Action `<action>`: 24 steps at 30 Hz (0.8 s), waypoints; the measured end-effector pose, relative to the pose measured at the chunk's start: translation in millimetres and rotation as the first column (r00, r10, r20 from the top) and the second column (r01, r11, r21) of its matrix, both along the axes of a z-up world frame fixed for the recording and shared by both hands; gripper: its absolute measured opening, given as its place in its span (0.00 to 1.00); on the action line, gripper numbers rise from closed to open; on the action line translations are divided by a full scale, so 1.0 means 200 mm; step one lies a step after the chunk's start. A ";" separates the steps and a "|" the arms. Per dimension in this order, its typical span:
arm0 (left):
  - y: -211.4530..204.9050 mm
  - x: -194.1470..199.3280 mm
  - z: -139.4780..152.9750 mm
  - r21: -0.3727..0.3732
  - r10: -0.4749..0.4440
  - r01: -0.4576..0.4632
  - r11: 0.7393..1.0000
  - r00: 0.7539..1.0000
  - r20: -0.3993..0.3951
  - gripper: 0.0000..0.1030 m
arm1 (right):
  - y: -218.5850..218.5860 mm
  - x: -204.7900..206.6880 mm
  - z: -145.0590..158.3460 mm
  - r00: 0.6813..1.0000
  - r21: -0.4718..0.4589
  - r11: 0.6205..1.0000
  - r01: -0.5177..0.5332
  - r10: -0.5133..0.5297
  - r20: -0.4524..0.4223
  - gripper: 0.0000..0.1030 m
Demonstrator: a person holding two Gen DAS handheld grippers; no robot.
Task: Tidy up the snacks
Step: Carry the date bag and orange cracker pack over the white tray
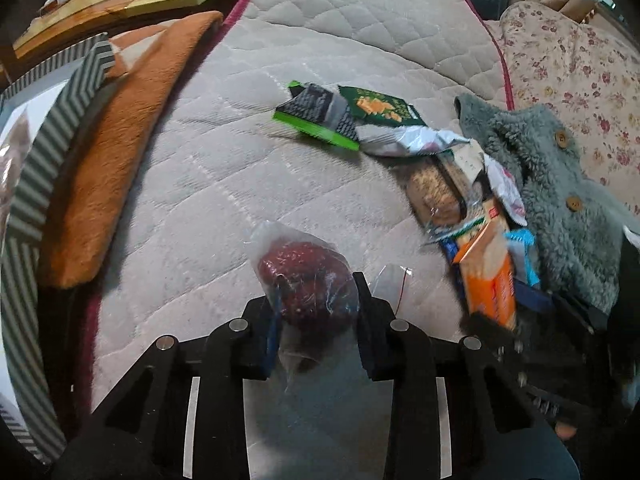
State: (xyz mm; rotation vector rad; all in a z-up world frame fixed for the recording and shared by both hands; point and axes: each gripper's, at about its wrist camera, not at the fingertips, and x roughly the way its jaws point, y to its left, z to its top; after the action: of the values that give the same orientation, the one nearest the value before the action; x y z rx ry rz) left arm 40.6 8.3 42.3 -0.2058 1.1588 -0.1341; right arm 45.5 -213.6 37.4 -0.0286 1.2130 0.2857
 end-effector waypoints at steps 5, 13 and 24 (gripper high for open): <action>0.03 -0.05 0.01 0.023 0.007 -0.007 1.000 1.000 0.017 0.29 | 0.01 0.00 -0.07 1.000 0.017 1.000 -0.005 0.005 -0.013 0.55; 0.09 -0.14 0.11 0.077 0.024 -0.032 0.997 0.995 0.095 0.29 | 0.15 -0.07 0.06 0.996 0.006 0.996 -0.091 0.091 0.015 0.52; 0.27 -0.27 0.26 0.144 0.086 -0.115 0.983 0.978 0.192 0.29 | 0.41 -0.11 0.23 0.983 0.057 0.983 -0.176 0.172 0.063 0.52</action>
State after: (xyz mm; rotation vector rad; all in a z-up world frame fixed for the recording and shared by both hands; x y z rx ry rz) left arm -13.2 61.4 94.8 -0.1123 0.9666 0.0263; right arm 22.7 -132.2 83.2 -0.0882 1.1448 0.4728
